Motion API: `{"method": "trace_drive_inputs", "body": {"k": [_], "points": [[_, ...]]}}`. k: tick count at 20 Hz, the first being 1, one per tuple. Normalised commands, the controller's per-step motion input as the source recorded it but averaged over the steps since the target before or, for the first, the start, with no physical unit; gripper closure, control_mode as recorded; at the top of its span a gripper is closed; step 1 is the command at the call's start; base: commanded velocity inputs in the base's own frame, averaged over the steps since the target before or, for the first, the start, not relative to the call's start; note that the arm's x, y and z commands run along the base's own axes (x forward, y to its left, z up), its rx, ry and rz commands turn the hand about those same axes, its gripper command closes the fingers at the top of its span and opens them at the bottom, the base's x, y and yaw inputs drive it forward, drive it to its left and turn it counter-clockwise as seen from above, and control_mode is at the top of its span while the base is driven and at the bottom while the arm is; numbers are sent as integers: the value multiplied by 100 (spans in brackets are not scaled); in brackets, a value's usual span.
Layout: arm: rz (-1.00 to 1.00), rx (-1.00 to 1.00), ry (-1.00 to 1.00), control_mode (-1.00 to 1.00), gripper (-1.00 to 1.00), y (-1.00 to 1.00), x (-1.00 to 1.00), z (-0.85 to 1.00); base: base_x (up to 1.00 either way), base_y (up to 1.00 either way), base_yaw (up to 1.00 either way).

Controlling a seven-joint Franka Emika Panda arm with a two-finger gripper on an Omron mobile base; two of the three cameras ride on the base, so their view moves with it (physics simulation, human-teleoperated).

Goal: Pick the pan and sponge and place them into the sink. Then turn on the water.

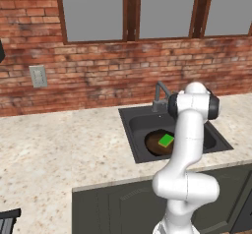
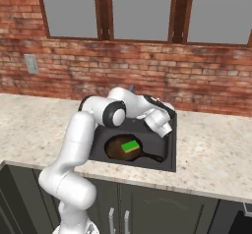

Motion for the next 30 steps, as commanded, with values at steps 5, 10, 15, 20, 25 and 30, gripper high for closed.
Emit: {"method": "trace_drive_inputs", "body": {"k": [5,10,15,20,25,30], "points": [[0,3,2,-100,-100,0,22,-22,0,0,0],[0,2,2,-100,-100,0,28,-7,0,0,0],[-2,0,7,-100,-100,0,41,0,0,0,0],[-3,0,10,-100,-100,0,35,-2,0,0,0],[-1,0,6,-100,-100,0,16,-19,0,0,0],[0,1,4,-100,100,-1,5,-16,0,0,0]]}}
